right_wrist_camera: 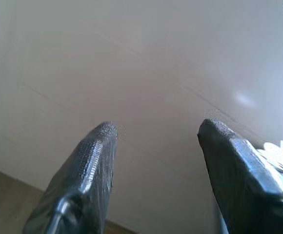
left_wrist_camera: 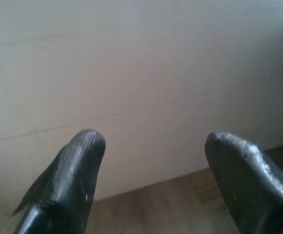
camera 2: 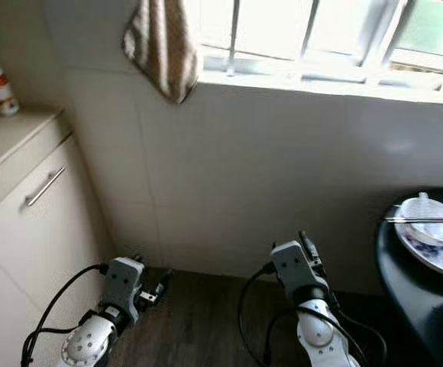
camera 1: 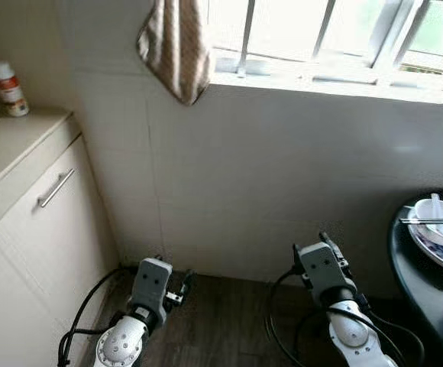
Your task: Kitchen organization
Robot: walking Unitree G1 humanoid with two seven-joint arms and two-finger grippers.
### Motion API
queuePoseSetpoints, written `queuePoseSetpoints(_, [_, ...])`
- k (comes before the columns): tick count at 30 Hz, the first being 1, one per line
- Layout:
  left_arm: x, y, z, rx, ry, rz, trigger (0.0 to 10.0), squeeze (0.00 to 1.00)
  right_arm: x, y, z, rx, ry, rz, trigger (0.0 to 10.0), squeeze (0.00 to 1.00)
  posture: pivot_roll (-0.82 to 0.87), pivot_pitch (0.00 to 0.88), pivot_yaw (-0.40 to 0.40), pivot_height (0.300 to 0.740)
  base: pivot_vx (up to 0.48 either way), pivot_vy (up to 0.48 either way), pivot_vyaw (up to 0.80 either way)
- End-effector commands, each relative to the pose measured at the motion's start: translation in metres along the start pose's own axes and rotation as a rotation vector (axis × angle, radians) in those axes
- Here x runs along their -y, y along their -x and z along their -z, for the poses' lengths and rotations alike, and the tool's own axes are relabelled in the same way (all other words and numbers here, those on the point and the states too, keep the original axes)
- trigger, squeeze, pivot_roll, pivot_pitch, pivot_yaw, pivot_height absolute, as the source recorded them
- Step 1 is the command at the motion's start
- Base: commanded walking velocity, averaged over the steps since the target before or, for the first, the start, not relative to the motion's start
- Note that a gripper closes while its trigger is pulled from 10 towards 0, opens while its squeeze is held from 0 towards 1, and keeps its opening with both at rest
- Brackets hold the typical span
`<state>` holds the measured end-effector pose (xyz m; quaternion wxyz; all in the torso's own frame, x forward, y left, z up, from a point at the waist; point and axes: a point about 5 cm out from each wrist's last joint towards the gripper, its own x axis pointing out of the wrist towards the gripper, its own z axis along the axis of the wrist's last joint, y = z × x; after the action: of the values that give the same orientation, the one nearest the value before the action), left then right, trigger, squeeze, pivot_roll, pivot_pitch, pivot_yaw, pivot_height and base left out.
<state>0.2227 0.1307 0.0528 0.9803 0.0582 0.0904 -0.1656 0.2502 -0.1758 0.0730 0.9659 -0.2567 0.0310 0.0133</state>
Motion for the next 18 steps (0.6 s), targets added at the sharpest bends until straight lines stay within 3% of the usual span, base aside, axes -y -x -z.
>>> queuePoseSetpoints(1, [-0.0025, 0.0037, 0.005, -0.023, -0.011, -0.004, 10.0, 0.0, -0.0008, -0.0001, -0.0037, 0.022, 0.01, -0.001, 10.0, 0.0, 0.0, 0.0, -0.024, 0.74, 0.0, 0.0, 0.0])
queuePoseSetpoints(5, [-0.0029, 0.0036, 0.0052, -0.025, -0.016, -0.002, 10.0, 0.0, -0.0034, 0.0003, -0.0049, 0.028, 0.028, -0.011, 10.0, 0.0, 0.0, 0.0, -0.023, 0.74, 0.0, 0.0, 0.0])
queuePoseSetpoints(13, [-0.0037, 0.0035, 0.0056, -0.031, -0.019, -0.004, 10.0, 0.0, -0.0029, -0.0005, -0.0031, 0.008, 0.031, 0.0, 10.0, 0.0, 0.0, 0.0, -0.022, 0.74, 0.0, -0.449, 0.0])
queuePoseSetpoints(16, [-0.0037, 0.0038, 0.0057, -0.029, -0.018, -0.004, 10.0, 0.0, -0.0004, -0.0011, 0.0023, -0.035, -0.017, 0.025, 10.0, 0.0, 0.0, 0.0, -0.022, 0.74, 0.0, -0.48, 0.0])
queuePoseSetpoints(18, [-0.0048, 0.0043, 0.0037, -0.005, 0.005, -0.011, 10.0, 0.0, 0.0022, -0.002, 0.0033, -0.052, -0.057, 0.041, 10.0, 0.0, 0.0, 0.0, -0.02, 0.74, 0.0, 0.0, -0.8])
